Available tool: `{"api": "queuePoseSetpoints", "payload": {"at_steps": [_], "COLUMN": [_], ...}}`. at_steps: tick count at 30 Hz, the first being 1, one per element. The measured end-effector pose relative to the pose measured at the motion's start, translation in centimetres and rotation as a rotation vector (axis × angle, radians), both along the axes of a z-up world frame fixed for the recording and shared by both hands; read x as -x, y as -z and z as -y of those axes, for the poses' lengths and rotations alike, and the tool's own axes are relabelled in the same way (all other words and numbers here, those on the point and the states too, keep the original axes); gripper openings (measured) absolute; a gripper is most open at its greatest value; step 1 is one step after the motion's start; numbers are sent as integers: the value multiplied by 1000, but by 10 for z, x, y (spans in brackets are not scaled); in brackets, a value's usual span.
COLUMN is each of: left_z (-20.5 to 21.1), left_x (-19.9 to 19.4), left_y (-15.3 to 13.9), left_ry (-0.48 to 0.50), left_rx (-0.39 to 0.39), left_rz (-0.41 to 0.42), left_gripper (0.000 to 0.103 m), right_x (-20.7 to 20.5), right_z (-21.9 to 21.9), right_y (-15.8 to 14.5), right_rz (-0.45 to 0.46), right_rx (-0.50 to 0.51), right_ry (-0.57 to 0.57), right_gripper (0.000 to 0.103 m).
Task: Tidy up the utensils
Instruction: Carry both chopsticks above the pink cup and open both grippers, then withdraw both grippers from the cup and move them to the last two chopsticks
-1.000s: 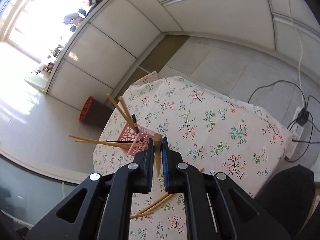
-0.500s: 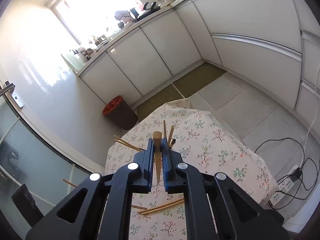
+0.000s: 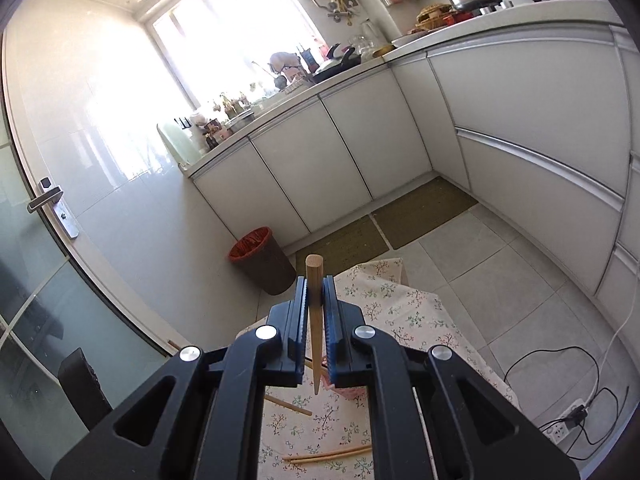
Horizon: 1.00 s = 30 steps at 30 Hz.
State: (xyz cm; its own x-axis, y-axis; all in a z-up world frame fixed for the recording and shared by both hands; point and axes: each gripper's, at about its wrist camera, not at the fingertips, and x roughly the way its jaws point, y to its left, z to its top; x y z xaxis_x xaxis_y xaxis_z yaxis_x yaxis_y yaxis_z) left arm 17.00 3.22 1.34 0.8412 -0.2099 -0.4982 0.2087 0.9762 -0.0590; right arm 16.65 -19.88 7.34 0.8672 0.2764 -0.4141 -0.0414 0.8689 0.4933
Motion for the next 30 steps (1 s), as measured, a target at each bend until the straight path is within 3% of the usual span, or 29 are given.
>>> {"api": "queuePoseSetpoints", "payload": {"at_steps": [8,18,21,24,30], "left_z": [9,-3,-14,-22,-23], "left_x": [-42,-84,-80,-70,-44], "left_y": [9,50,52,42,24], "left_ry": [-31,-59,-79,-91,-113], "left_rx": [35,91,132,148,116], "left_rz": [-11,-98,-96,-62,-29], "left_gripper": [5,7,16,25,32], "right_x": [-62,-128,-127,-114,-78], "right_z": [-28,-77,-79,-77,-73], "right_y": [7,78,87,86,79], "right_rz": [11,-70,-62,-47,-37], "right_rx": [100,187,220,258,338], "right_ry": [-4,-86,-67,-50,-9], "right_gripper": [8,10,13,28,29]}}
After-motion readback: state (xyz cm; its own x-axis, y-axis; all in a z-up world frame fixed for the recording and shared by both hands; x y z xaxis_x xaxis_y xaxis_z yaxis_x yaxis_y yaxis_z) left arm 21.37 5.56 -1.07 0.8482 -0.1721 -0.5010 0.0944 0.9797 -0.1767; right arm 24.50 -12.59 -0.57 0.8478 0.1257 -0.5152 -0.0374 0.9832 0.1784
